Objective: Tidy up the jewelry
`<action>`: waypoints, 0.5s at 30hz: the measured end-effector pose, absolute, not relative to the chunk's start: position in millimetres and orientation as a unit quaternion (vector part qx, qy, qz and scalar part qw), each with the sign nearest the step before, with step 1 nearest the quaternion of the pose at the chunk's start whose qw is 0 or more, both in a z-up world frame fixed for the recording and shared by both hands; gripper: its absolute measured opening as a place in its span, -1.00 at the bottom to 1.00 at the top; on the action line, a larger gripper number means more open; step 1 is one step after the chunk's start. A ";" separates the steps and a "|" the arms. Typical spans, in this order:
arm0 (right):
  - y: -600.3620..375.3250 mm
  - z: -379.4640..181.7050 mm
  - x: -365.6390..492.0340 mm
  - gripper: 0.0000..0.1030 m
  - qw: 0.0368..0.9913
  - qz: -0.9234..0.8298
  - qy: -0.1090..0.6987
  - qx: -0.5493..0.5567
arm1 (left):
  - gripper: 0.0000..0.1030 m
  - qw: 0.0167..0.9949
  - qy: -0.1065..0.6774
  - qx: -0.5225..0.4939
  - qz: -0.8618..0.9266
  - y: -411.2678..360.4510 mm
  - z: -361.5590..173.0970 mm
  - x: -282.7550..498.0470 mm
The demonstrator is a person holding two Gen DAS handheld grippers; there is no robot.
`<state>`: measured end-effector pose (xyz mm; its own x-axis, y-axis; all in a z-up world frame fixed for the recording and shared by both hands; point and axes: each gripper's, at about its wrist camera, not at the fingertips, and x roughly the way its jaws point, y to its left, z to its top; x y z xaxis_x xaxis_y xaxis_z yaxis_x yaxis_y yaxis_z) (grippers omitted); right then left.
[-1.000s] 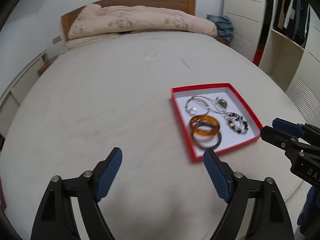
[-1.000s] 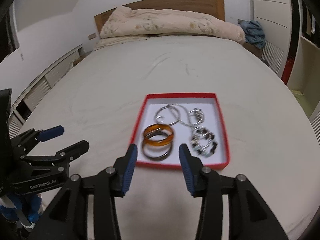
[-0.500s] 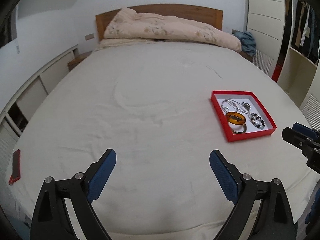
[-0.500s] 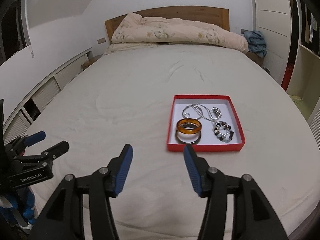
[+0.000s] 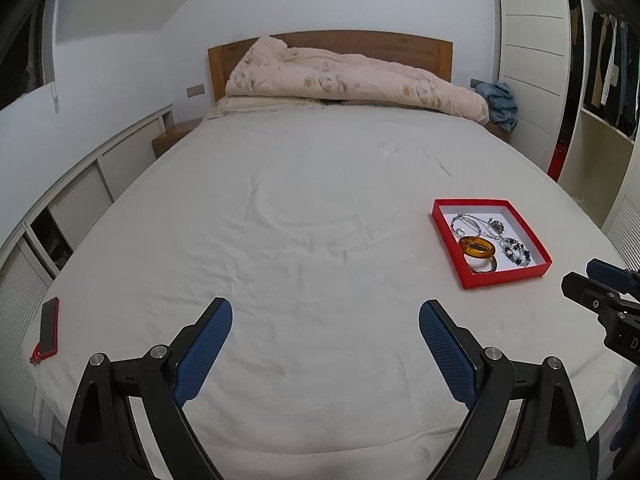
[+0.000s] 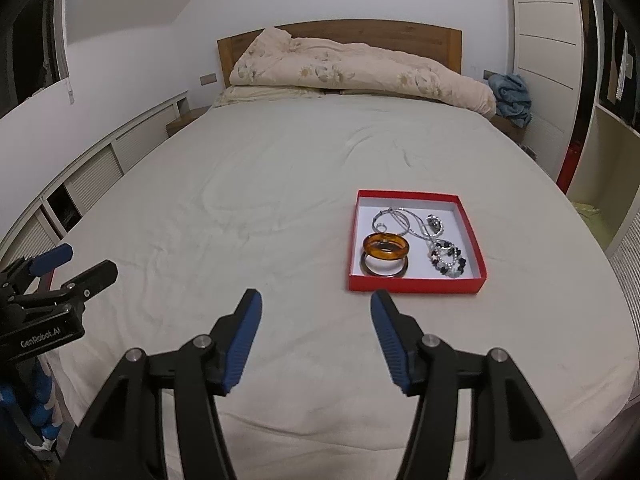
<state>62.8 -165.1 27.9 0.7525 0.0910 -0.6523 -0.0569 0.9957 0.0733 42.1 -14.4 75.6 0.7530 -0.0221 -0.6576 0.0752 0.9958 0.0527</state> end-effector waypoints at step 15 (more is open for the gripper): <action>-176.2 27.7 49.5 0.25 0.937 0.003 0.348 0.017 | 0.84 0.933 0.355 0.042 -0.035 -26.0 74.2 39.9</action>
